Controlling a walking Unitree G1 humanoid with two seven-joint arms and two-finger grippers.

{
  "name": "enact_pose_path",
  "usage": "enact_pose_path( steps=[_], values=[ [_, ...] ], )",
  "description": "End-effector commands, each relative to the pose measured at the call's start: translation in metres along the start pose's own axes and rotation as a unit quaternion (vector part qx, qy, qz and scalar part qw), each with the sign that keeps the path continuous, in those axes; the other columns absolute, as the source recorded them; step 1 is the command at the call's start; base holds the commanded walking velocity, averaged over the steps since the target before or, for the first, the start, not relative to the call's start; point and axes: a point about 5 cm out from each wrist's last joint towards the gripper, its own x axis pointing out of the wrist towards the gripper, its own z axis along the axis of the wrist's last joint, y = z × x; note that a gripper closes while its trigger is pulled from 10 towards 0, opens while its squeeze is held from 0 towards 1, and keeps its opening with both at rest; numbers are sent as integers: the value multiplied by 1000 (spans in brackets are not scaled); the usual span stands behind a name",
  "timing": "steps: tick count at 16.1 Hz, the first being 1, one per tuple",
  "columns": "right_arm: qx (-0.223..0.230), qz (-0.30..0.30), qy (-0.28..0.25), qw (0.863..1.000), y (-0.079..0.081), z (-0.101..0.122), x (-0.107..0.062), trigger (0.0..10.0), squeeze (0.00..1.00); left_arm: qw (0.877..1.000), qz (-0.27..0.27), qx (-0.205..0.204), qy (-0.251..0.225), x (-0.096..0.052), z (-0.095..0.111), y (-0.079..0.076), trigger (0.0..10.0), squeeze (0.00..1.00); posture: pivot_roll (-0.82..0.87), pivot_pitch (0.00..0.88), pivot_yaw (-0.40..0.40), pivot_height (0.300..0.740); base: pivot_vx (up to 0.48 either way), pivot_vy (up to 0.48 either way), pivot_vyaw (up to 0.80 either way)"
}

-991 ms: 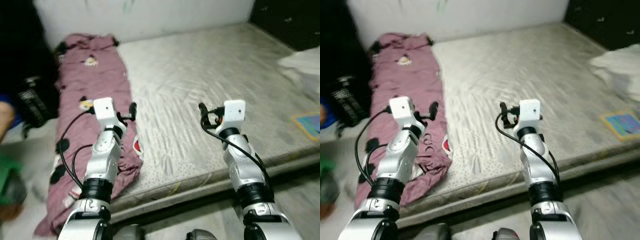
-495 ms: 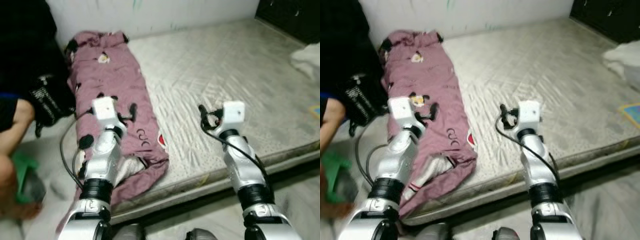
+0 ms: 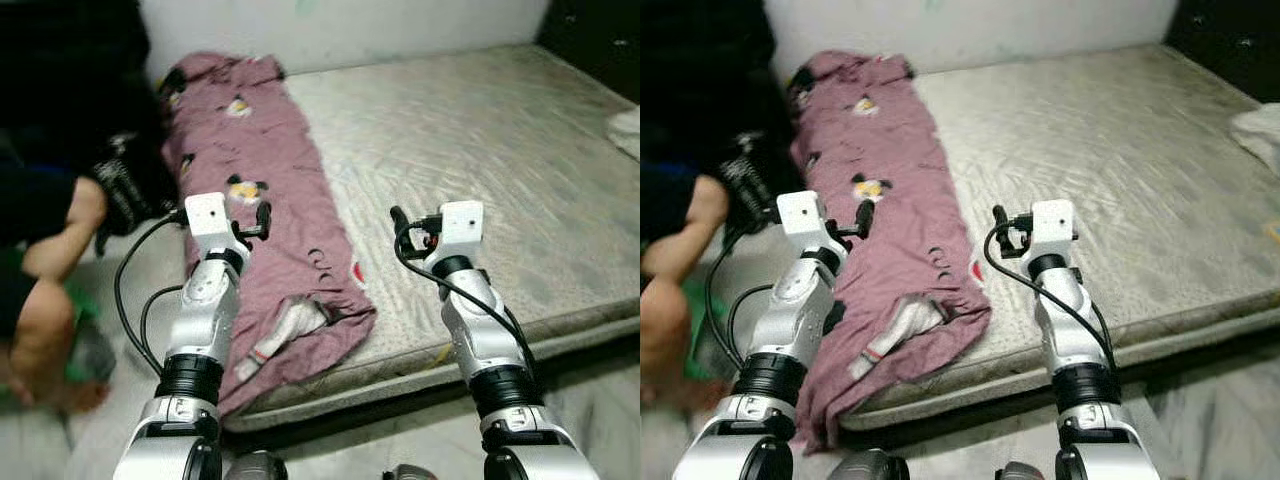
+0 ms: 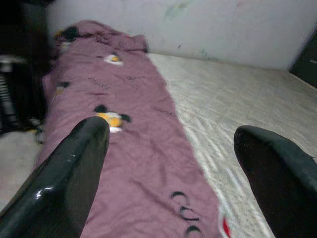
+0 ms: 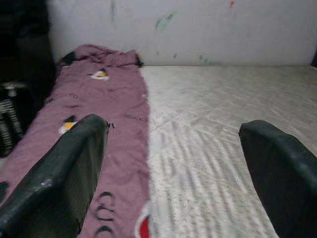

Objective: Clean up the room

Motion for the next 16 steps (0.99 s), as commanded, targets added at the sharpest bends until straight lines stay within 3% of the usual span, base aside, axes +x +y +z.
enact_pose_path(
  steps=[1,5,11,14,16],
  values=[
    [1,10,-8,1000,5,3,2,10000,0,1000,7,2,-3,1,3,5,10000,0,-92,0,56,740,0,480,494],
    [2,10,-5,1000,5,2,1,10000,0,1000,8,4,-2,1,3,5,10000,0,-91,0,57,740,0,460,0],
    [3,11,-2,1000,5,3,2,10000,0,1000,9,9,-4,1,3,5,10000,0,-93,0,55,740,0,0,0],
    [1,15,-9,1000,7,4,2,10000,0,1000,12,8,-3,0,2,6,10000,0,-105,0,63,740,0,0,715],
    [14,1,-11,1000,4,5,-1,10000,0,1000,10,2,0,-3,1,7,10000,0,-106,9,69,740,0,0,0]
  ],
)
